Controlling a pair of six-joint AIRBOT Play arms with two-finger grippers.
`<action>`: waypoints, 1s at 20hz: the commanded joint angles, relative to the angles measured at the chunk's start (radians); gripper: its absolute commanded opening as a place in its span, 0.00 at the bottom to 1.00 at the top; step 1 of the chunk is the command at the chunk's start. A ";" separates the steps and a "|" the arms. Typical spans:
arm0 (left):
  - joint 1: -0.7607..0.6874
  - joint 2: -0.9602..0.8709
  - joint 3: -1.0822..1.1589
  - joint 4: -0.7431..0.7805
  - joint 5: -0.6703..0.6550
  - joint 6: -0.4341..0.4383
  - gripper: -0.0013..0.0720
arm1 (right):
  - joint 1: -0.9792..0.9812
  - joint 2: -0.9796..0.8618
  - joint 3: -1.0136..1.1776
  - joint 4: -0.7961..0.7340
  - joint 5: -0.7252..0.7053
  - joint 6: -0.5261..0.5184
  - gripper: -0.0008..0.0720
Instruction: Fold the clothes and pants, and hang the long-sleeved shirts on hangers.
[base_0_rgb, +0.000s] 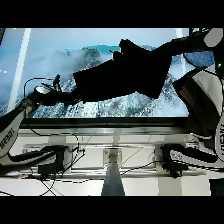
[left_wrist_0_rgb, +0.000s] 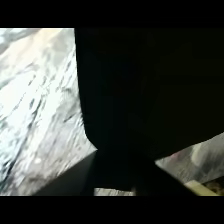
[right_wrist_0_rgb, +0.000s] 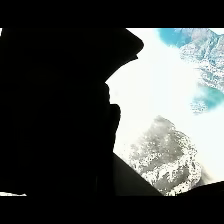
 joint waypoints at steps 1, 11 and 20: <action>-0.002 -0.033 0.001 -0.131 0.010 0.107 0.18 | -0.001 0.000 0.000 0.000 -0.040 0.001 0.04; 0.254 -0.005 0.612 -0.129 -0.345 0.129 0.03 | 0.001 0.006 0.037 -0.056 -0.362 0.003 0.04; 0.634 0.109 0.939 0.204 -0.450 0.099 0.03 | -0.193 0.003 0.206 -0.059 -0.039 0.084 0.04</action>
